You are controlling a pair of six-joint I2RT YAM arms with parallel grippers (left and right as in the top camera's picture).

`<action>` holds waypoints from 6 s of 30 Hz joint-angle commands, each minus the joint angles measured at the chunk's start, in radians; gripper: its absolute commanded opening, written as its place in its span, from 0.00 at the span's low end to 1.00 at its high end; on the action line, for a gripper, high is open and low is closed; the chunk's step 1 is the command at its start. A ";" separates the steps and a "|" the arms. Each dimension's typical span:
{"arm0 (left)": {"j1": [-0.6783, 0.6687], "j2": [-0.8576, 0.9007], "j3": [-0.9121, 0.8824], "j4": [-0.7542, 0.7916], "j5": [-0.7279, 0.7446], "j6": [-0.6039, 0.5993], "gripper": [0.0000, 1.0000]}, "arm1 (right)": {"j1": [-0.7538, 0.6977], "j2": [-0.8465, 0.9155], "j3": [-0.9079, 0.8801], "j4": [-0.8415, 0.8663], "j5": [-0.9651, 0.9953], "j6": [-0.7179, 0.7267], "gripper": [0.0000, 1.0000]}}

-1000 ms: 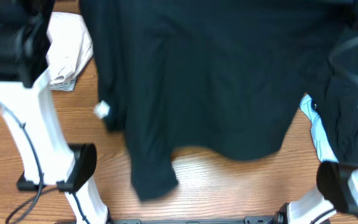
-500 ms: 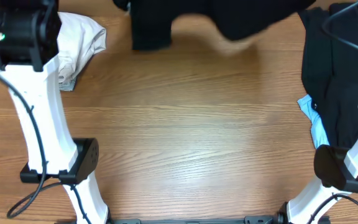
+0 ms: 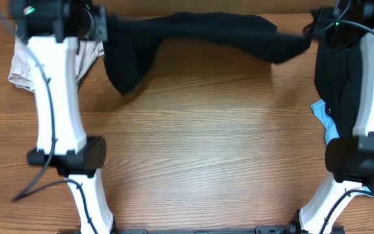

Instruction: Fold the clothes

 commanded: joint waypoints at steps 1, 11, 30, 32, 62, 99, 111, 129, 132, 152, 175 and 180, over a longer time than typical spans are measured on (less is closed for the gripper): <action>0.038 0.037 -0.074 -0.005 -0.016 -0.055 0.04 | -0.031 -0.021 -0.057 -0.012 0.015 -0.011 0.04; 0.038 -0.037 -0.364 -0.006 0.108 -0.055 0.04 | -0.030 -0.078 -0.105 -0.252 0.044 -0.004 0.04; -0.056 -0.156 -1.077 0.023 0.113 -0.051 0.49 | -0.032 -0.433 -1.014 -0.040 0.139 0.235 0.41; -0.068 -0.156 -1.106 0.036 0.113 -0.050 0.59 | -0.032 -0.433 -1.059 -0.019 0.138 0.235 0.47; -0.077 -0.496 -0.745 0.257 0.070 -0.062 1.00 | -0.029 -0.932 -1.079 0.054 0.067 0.172 0.70; 0.004 -0.046 -1.125 0.475 0.235 0.029 0.51 | -0.029 -0.930 -1.079 0.041 0.067 0.150 0.71; 0.005 -0.046 -1.264 0.560 0.164 0.023 0.35 | -0.029 -0.929 -1.079 0.056 0.067 0.150 0.71; 0.153 -0.045 -1.289 0.379 0.001 -0.153 0.48 | -0.029 -0.914 -1.080 0.066 0.066 0.150 0.71; 0.170 -0.045 -1.289 0.330 0.020 -0.151 0.53 | -0.029 -0.913 -1.079 0.073 0.066 0.150 0.71; 0.101 -0.064 -0.652 0.487 0.216 -0.011 0.90 | -0.029 -0.900 -1.079 0.126 0.066 0.150 0.72; 0.096 0.303 -0.670 0.878 0.458 0.058 0.72 | -0.029 -0.866 -1.079 0.072 0.066 0.151 0.75; 0.096 0.332 -0.670 0.877 0.457 0.058 0.52 | -0.029 -0.866 -1.079 0.070 0.066 0.151 0.76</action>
